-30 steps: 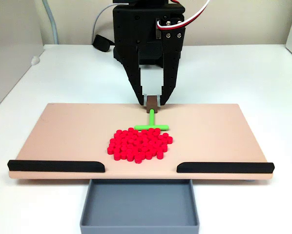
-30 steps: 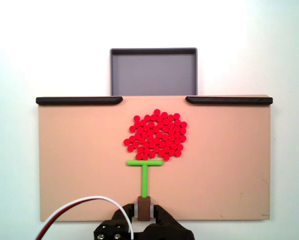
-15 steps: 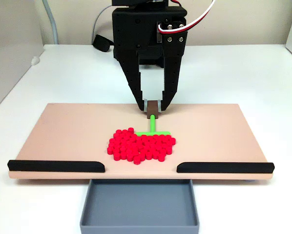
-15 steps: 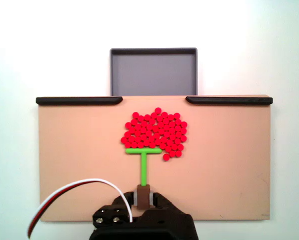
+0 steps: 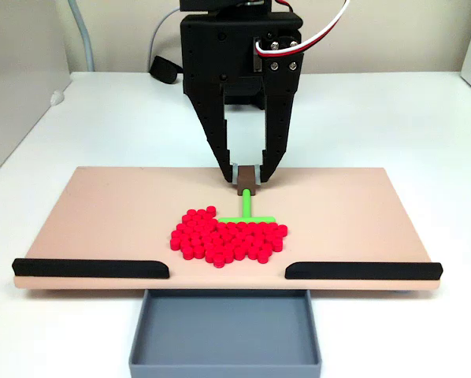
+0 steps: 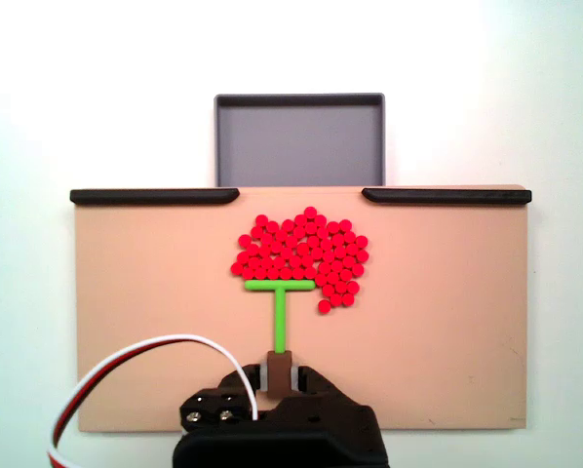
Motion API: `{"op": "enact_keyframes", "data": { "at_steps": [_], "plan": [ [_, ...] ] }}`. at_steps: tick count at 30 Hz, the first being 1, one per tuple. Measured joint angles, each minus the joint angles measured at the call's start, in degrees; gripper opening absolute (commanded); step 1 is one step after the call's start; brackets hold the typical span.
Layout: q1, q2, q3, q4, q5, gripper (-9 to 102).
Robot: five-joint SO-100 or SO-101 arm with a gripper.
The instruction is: Push granules from bottom to the grey container
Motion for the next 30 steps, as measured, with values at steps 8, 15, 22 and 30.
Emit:
{"op": "enact_keyframes", "data": {
  "at_steps": [8,15,22,30],
  "plan": [
    [-0.4,0.5,-1.2,0.8,0.0,0],
    [-1.4,2.9,-3.9,1.6,0.9,0],
    [-1.4,8.8,-4.4,11.4,0.5,0],
    [1.6,16.6,-4.0,21.0,-2.1,0]
  ]
}}
